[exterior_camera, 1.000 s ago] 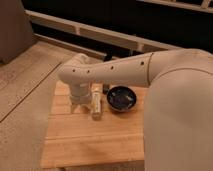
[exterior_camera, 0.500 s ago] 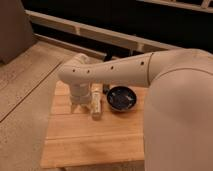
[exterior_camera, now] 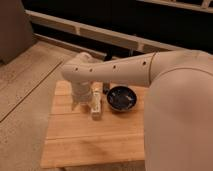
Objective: Place the pepper in the ceramic cup
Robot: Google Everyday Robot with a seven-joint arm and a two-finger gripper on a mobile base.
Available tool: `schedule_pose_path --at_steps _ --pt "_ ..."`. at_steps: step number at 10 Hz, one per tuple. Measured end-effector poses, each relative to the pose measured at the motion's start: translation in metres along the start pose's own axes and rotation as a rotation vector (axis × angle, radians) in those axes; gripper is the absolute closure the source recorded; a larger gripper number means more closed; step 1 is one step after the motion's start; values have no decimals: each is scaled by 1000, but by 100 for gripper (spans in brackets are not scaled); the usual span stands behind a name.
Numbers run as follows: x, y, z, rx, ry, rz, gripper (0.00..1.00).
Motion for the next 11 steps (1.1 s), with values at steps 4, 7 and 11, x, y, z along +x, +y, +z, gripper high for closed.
schedule_pose_path --at_steps 4,7,11 --pt "-65 -45 -8 -11 -96 29 35" --pt "-92 -63 -9 17 -120 -40 35" --pt "-122 -49 -18 69 -120 -195 35"
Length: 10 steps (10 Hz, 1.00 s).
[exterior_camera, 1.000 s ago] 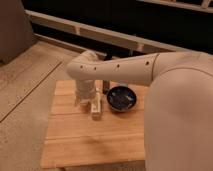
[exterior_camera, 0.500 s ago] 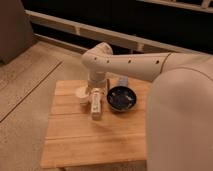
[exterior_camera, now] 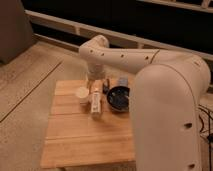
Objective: Place the pepper in the ceramic cup
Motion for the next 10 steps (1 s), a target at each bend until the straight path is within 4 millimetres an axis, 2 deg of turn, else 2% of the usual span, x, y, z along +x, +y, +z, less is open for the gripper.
schedule_pose_path --at_steps 4,8,10 --pt "-3 -2 -1 9 -6 -3 35" --pt "-74 13 -13 38 -201 -107 35" --pt "-90 18 -11 12 -259 -147 35"
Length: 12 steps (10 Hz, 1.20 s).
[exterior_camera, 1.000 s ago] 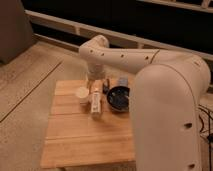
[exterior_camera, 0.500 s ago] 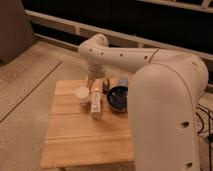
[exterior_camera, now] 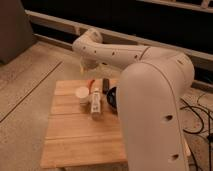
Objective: Place the pepper in the ceramic cup
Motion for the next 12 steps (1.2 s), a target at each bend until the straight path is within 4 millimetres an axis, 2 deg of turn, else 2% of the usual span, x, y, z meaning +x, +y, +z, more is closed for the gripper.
schedule_pose_path --at_steps 1,4,8,10,12 --pt "-2 -2 8 -24 -21 -11 35" --pt "6 -26 39 -46 0 -12 35" --pt "-13 -43 66 -67 26 -32 35" --pt "-19 -41 87 -98 60 -35 35" --pt "-15 -29 111 -153 103 -10 35"
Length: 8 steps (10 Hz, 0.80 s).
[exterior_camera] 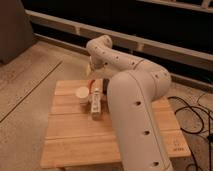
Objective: Place the pepper in the ceramic cup
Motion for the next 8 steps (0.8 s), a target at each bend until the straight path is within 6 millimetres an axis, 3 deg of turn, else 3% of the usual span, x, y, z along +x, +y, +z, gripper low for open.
schedule_pose_path --at_steps 2,8 --pt "0 11 14 -69 27 18 35" --pt "-5 19 12 -79 20 3 35"
